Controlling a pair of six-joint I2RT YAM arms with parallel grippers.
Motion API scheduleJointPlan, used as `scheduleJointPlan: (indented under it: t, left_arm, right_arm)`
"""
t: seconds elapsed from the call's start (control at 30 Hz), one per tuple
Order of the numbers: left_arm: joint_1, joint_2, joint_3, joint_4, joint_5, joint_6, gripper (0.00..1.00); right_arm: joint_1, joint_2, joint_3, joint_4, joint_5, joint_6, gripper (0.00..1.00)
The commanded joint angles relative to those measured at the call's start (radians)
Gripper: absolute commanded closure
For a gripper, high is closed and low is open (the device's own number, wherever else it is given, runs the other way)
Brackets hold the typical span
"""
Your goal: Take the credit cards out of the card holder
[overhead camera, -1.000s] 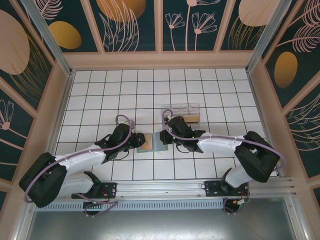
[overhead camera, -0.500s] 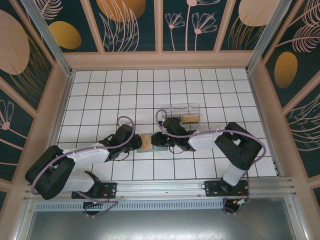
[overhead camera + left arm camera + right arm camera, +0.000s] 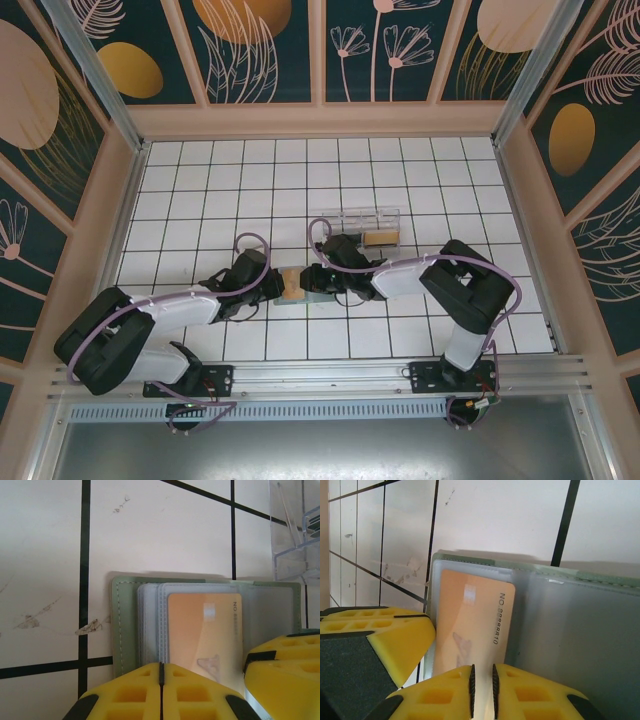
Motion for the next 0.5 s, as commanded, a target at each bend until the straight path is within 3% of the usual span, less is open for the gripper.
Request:
scheduleJointPlan:
  t: [0.0, 0.47]
  left_arm:
    - [0.008, 0.022, -0.021, -0.008, 0.012, -0.009, 0.92]
    - [0.008, 0.040, -0.032, 0.006, 0.027, -0.016, 0.95]
  right_arm:
    - [-0.008, -0.003, 0.009, -0.009, 0.013, 0.013, 0.80]
    - [-0.008, -0.044, -0.020, -0.010, 0.016, 0.024, 0.80]
